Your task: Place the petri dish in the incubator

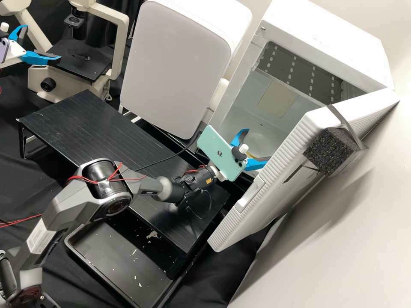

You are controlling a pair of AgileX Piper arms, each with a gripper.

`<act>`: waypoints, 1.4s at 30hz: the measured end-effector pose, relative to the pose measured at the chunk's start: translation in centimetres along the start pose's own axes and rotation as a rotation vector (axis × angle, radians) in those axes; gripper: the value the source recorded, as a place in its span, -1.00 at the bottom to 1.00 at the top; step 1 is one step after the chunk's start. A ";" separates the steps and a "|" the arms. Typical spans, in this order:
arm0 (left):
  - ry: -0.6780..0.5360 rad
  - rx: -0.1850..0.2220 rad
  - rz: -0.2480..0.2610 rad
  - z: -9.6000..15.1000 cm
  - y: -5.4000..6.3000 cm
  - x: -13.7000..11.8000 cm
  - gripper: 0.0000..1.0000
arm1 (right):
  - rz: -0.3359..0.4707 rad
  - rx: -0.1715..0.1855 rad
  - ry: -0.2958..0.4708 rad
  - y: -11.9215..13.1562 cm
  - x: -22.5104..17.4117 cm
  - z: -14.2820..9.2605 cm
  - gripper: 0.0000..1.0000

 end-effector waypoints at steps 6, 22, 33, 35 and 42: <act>0.000 0.000 0.000 0.0 0.0 0.0 1.00 | -0.045 0.005 -0.024 -1.5 0.8 0.2 -1.00; 0.000 0.000 0.000 0.0 0.0 0.0 1.00 | -0.077 -0.002 -0.037 -2.8 1.8 0.8 -1.00; 0.000 0.000 0.000 0.0 0.0 0.0 1.00 | -0.076 -0.003 -0.040 -2.8 1.8 0.8 1.00; 0.000 0.000 0.000 0.0 0.0 0.0 1.00 | -0.075 -0.003 -0.041 -2.7 1.8 0.9 1.00; 0.000 0.000 0.000 0.0 0.0 0.0 1.00 | -0.077 -0.004 -0.051 -2.6 1.8 1.1 1.00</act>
